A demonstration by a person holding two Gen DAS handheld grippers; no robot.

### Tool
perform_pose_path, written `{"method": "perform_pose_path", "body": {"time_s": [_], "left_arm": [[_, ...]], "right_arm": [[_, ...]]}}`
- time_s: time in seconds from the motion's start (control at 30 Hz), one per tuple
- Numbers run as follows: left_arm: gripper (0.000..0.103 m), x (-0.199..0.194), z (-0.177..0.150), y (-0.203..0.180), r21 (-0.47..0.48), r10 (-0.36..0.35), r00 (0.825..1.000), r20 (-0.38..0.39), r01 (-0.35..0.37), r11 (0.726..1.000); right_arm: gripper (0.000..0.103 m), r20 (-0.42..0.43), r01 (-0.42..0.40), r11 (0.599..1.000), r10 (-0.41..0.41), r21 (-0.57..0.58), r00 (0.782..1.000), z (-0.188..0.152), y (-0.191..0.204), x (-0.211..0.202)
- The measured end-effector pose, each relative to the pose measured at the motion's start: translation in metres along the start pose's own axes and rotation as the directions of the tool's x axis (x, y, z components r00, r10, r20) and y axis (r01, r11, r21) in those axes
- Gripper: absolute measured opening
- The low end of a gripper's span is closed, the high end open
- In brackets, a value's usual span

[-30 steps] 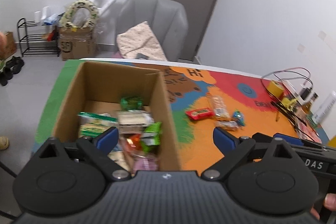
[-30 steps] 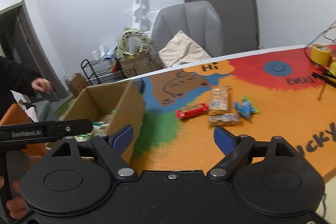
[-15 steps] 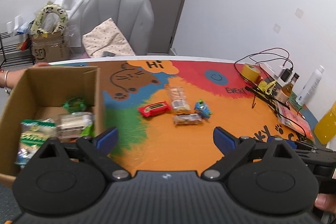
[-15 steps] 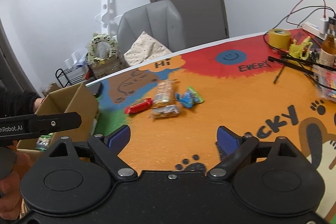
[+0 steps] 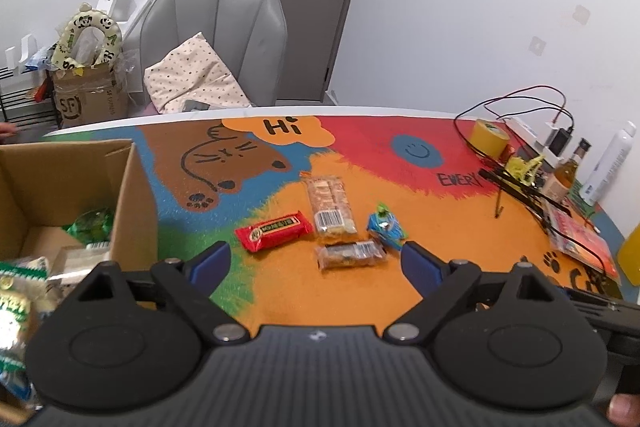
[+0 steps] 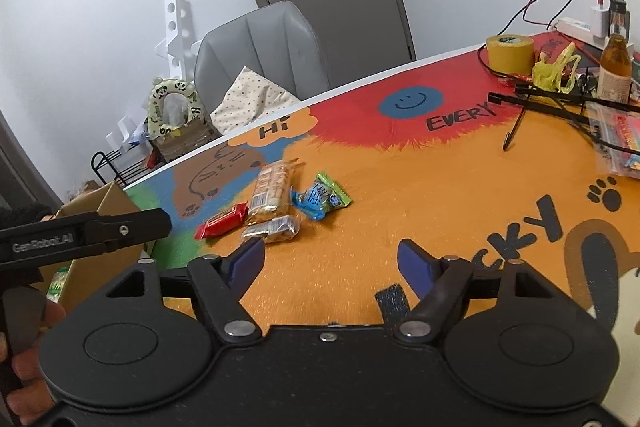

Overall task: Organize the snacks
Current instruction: 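Grasp the red chocolate bar with the left gripper while the right gripper grasps the blue candy pack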

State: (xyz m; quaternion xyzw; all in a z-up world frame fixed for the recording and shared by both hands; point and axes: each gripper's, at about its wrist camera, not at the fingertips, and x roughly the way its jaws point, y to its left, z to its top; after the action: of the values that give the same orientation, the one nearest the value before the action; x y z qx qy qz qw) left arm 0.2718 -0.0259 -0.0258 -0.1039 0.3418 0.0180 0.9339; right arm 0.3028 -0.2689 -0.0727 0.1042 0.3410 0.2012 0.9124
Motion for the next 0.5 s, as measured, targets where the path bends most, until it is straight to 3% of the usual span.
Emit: {"method": "perform_pose_path", "body": {"time_s": [0.5], "left_arm": [[0.065, 0.069, 0.017, 0.014, -0.056, 0.084, 0.996, -0.036, -0.086, 0.995]], "right_arm": [[0.061, -0.038, -0.015, 0.998, 0.017, 0.064, 0.999, 0.029, -0.003, 0.071]]}}
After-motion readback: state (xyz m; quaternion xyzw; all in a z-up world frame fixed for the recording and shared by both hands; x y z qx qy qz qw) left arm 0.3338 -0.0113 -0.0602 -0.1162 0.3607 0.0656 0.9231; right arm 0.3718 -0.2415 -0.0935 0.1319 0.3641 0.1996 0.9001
